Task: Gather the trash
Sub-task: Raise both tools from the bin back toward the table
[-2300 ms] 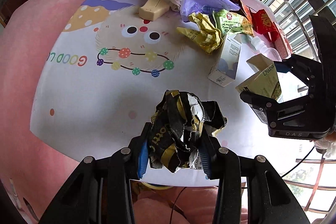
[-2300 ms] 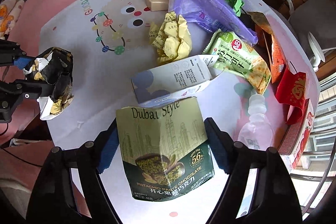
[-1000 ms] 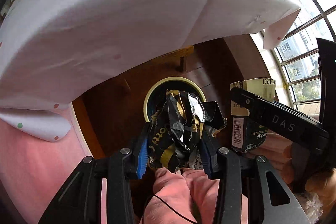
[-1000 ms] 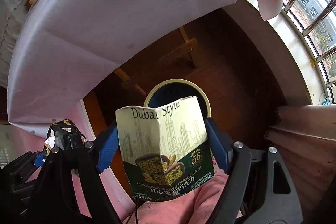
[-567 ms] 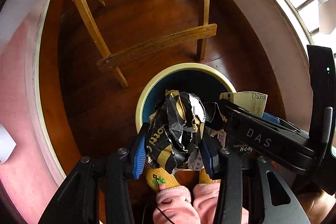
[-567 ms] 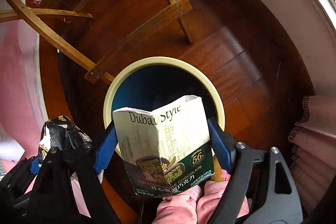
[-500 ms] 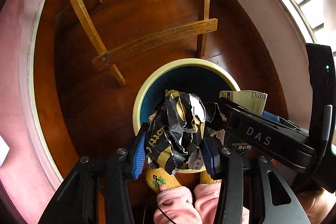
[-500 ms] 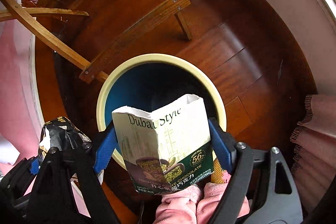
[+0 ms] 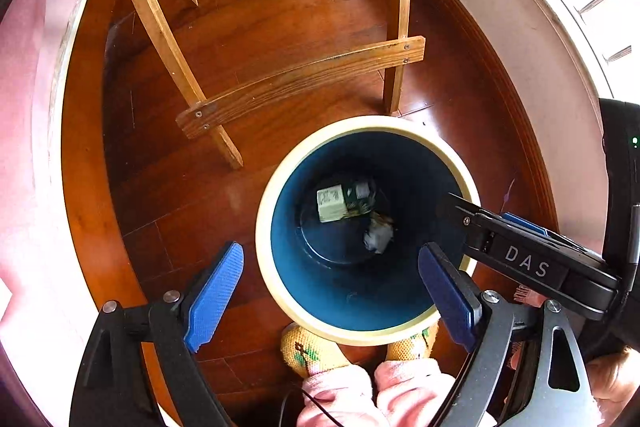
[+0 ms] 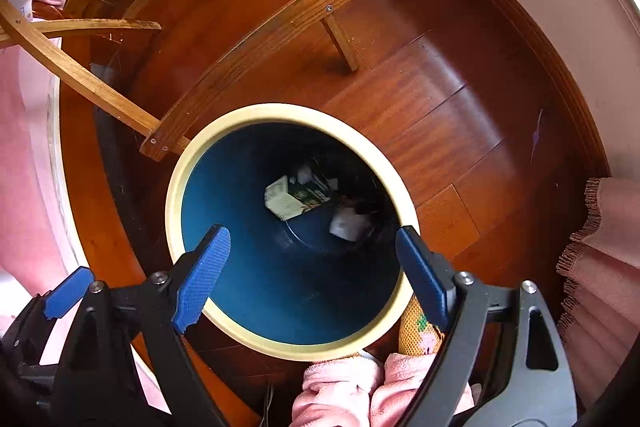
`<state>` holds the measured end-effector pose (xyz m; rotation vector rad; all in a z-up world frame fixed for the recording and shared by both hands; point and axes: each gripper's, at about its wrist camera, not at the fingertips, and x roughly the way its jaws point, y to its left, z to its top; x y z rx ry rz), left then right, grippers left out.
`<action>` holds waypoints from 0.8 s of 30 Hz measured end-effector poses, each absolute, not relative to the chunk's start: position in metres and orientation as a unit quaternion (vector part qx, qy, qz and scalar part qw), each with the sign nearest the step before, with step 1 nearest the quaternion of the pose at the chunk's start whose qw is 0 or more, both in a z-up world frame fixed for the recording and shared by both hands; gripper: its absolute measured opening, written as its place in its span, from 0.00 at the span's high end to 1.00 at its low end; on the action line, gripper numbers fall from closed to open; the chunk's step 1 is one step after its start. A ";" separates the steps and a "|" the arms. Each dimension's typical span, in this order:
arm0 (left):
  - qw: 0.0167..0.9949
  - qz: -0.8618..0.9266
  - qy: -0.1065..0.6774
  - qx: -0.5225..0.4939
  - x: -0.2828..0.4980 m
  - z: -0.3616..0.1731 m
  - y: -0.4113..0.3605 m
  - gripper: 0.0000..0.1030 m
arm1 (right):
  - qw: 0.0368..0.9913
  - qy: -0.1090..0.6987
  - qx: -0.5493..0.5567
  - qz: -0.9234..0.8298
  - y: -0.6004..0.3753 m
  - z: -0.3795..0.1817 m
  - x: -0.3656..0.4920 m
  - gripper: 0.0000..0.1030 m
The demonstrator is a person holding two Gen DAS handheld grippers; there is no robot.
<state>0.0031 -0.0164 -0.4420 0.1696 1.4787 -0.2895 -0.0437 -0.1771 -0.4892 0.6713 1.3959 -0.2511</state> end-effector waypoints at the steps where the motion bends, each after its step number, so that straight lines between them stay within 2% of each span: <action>1: 0.728 -0.129 0.669 0.077 0.003 -0.439 -0.016 0.12 | 0.710 0.627 0.301 -0.113 -0.177 -0.486 -0.044 0.19; 7: 0.736 -0.116 0.663 0.069 0.002 -0.418 -0.017 0.12 | 0.717 0.623 0.293 -0.110 -0.182 -0.459 -0.049 0.19; 12: 0.746 -0.108 0.654 0.065 -0.003 -0.376 -0.018 0.12 | 0.723 0.618 0.290 -0.109 -0.187 -0.421 -0.055 0.19; 16: 0.757 -0.101 0.643 0.056 -0.007 -0.323 -0.017 0.12 | 0.733 0.611 0.282 -0.102 -0.191 -0.372 -0.059 0.19; 24: 0.790 -0.089 0.606 0.021 -0.024 -0.184 -0.007 0.12 | 0.770 0.585 0.247 -0.067 -0.199 -0.239 -0.067 0.19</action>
